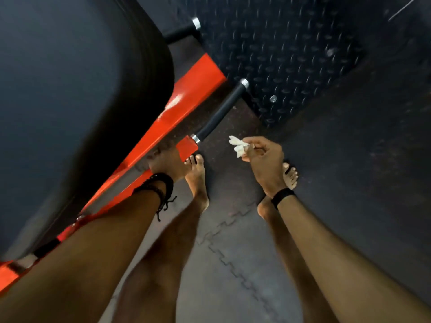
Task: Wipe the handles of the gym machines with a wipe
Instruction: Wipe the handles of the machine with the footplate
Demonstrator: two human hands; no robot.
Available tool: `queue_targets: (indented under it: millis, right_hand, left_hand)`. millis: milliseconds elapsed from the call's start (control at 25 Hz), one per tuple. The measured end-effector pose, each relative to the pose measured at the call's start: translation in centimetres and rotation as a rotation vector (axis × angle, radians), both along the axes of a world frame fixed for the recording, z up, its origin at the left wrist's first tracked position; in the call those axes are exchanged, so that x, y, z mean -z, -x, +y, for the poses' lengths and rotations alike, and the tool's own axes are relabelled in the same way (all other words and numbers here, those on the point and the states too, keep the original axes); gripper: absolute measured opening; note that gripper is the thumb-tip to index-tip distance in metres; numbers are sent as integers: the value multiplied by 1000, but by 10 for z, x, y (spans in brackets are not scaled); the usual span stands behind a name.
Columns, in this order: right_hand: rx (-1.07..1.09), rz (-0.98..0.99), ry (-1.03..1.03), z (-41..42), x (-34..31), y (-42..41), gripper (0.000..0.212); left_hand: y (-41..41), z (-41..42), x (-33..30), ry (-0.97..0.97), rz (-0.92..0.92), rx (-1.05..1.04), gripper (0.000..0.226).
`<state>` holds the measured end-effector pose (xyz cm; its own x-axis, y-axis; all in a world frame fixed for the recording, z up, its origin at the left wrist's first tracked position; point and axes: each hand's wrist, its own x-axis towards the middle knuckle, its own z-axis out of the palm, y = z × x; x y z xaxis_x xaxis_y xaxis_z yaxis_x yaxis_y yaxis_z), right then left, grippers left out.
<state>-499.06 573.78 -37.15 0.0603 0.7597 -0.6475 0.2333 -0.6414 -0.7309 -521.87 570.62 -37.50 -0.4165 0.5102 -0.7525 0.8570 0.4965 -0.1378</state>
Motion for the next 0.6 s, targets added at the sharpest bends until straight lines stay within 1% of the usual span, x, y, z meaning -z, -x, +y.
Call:
queue_targets:
  millis: [80, 120, 200, 320, 400, 520, 600]
  right_hand:
    - [-25, 4, 9, 0, 24, 8, 20]
    - [-35, -3, 9, 1, 33, 12, 20]
    - [-38, -6, -2, 5, 42, 17, 20]
    - [-36, -31, -42, 8, 26, 16, 21]
    - [-53, -89, -140, 10, 6, 14, 20]
    - [-177, -145, -318, 3, -21, 11, 20]
    - [-255, -147, -337, -7, -26, 6, 19]
  left_hand:
    - [8, 8, 17, 68, -56, -49, 72]
    - [11, 12, 23, 74, -76, -94, 64]
    - [9, 13, 21, 49, -103, -101, 60]
    - [-13, -3, -1, -11, -135, -88, 50]
    - [-32, -21, -20, -6, -186, -132, 51]
    - [-61, -38, -44, 24, -276, -128, 55]
    - [-67, -39, -44, 2, -259, -122, 53]
